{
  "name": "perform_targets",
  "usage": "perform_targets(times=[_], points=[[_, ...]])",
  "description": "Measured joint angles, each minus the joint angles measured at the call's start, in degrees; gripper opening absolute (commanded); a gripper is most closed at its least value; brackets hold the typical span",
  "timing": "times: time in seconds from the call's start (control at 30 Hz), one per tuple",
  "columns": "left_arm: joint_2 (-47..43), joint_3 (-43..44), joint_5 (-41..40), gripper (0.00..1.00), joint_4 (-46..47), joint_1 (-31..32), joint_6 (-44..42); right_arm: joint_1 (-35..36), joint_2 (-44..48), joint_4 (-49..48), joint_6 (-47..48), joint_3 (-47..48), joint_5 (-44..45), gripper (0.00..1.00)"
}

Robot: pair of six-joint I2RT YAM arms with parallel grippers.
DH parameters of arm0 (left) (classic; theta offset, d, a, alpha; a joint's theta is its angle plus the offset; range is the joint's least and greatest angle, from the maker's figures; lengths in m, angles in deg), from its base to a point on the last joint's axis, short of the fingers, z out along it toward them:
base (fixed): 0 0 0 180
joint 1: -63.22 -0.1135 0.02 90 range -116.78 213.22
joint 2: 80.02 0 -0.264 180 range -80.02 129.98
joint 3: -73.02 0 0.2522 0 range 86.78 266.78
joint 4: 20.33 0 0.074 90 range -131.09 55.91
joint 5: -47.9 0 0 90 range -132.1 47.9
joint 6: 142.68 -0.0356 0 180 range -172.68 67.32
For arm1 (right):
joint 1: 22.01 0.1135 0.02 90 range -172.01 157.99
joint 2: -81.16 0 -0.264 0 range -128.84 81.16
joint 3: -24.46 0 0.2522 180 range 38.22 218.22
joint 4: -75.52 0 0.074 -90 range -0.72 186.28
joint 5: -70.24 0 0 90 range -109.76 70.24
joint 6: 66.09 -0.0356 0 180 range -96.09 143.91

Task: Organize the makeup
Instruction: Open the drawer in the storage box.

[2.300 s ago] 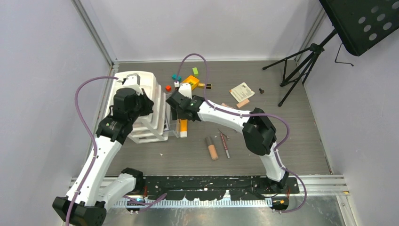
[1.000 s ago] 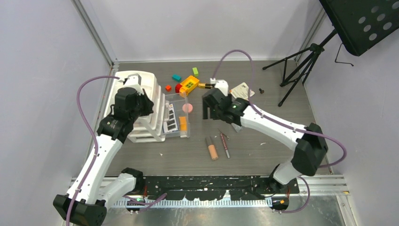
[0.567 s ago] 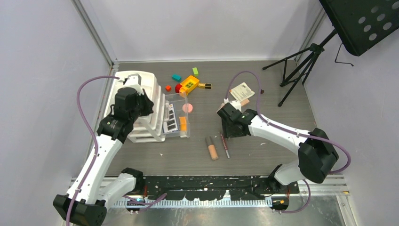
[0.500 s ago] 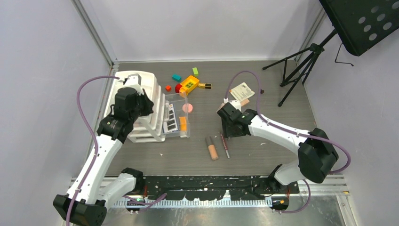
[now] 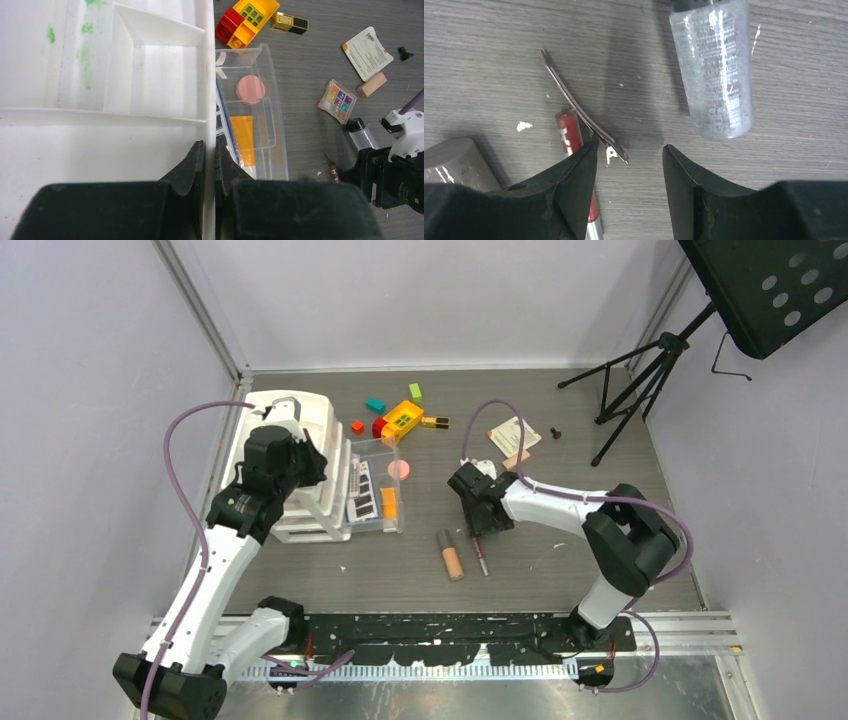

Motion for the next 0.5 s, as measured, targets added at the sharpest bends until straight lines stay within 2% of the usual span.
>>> perform_targets(times=[0.3, 0.5], points=[[0.0, 0.0, 0.0, 0.0, 0.0, 0.0, 0.0, -0.2, -2.2, -1.7, 1.9, 1.2, -0.1, 0.52], [0.0, 0.0, 0.0, 0.0, 0.0, 0.0, 0.0, -0.9, -3.5, -2.5, 3.7, 2.5, -1.4, 0.46]])
